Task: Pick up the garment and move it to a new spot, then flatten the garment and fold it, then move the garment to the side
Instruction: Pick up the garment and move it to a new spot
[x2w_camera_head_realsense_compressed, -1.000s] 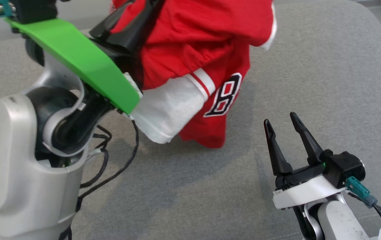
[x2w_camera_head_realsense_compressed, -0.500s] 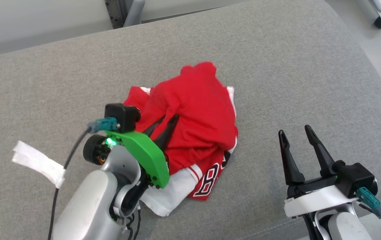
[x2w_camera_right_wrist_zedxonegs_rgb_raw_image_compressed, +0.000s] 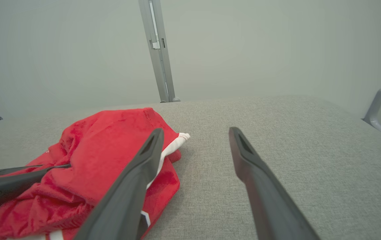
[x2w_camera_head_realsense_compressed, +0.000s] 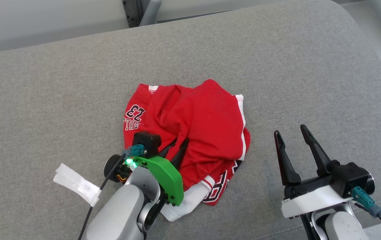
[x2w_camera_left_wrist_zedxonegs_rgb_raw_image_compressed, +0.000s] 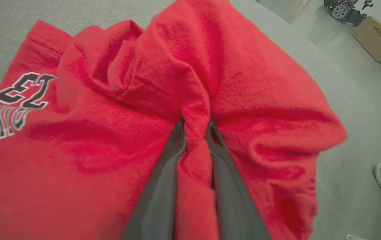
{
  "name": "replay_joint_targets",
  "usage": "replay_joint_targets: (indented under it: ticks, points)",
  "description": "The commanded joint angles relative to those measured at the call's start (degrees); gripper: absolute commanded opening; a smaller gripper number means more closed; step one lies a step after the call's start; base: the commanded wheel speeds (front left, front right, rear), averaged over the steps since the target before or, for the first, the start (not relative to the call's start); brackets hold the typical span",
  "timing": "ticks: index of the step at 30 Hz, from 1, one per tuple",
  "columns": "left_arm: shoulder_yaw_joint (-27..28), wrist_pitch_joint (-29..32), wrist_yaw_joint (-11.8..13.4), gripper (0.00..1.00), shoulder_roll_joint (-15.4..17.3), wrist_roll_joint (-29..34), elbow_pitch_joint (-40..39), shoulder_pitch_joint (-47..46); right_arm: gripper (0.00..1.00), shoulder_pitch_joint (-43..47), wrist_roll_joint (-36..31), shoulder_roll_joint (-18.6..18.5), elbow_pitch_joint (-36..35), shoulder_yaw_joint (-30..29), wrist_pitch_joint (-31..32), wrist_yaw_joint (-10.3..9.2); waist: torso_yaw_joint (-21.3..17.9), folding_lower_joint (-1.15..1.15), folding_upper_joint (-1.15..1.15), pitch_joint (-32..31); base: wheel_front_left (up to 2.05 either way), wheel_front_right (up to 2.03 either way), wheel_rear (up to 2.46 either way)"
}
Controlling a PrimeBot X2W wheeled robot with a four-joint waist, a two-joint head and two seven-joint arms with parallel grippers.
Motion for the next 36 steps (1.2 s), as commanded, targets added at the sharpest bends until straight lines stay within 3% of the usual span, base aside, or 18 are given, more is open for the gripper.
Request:
replay_joint_targets:
  ticks: [1, 2, 3, 14, 19, 20, 22, 23, 36]
  points:
    - [0.0, -0.7, -0.2, 0.37, -0.2, 0.4, 0.3, -0.5, 1.00, 0.3, -0.5, -0.1, 0.1, 0.0, 0.0, -0.06, 0.6, 0.00, 0.00, -0.6, 0.00, 0.00, 0.00]
    - [-0.3, -1.2, 0.0, 0.78, -0.2, 0.8, 0.1, -0.7, 1.00, 0.5, -0.6, -0.1, 0.1, -0.1, 0.0, -0.06, 0.8, 0.00, 0.00, -0.9, 0.00, 0.00, 0.00]
    - [-0.6, -1.6, 0.2, 1.00, -0.3, 1.4, -0.3, -0.9, 1.00, 0.7, -0.7, -0.1, 0.1, -0.2, 0.0, -0.06, 1.0, 0.00, 0.00, -1.1, 0.00, 0.00, 0.00]
    - [-3.2, 4.4, 2.7, 1.00, 1.7, 2.5, -11.0, 0.8, 1.00, 1.5, -1.6, -0.1, -0.4, -0.4, 0.0, -0.06, 1.8, 0.00, 0.00, -3.5, 0.00, 0.00, 0.00]
    - [-3.5, 7.9, 4.6, 1.00, 3.0, 2.6, -11.5, 1.4, 1.00, 1.2, -1.0, -0.1, -0.7, 0.5, 0.0, -0.06, 0.8, 0.00, 0.00, -3.0, 0.00, 0.00, 0.00]
    - [-3.6, 8.4, 4.6, 0.87, 3.1, 2.4, -11.3, 1.6, 1.00, 1.1, -0.9, -0.1, -0.8, 0.4, 0.0, -0.06, 0.6, 0.00, 0.00, -2.9, 0.00, 0.00, 0.00]
    - [-3.6, 8.8, 4.7, 0.20, 3.4, 2.3, -10.9, 1.6, 1.00, 1.0, -0.7, -0.1, -0.8, 0.3, 0.0, -0.06, 0.2, 0.00, 0.00, -2.5, 0.00, 0.00, 0.00]
    - [-3.8, 8.7, 4.4, 0.00, 3.6, 2.6, -10.8, 1.4, 1.00, 1.0, -0.6, -0.1, -0.8, 0.2, 0.0, -0.06, 0.1, 0.00, 0.00, -2.4, 0.00, 0.00, 0.00]
    - [-2.7, 7.4, 4.6, 0.00, 4.7, 1.8, -14.2, -0.5, 1.00, 0.7, -0.3, -0.1, -1.0, -0.5, 0.0, -0.06, 0.5, 0.00, 0.00, -1.4, 0.00, 0.00, 0.00]
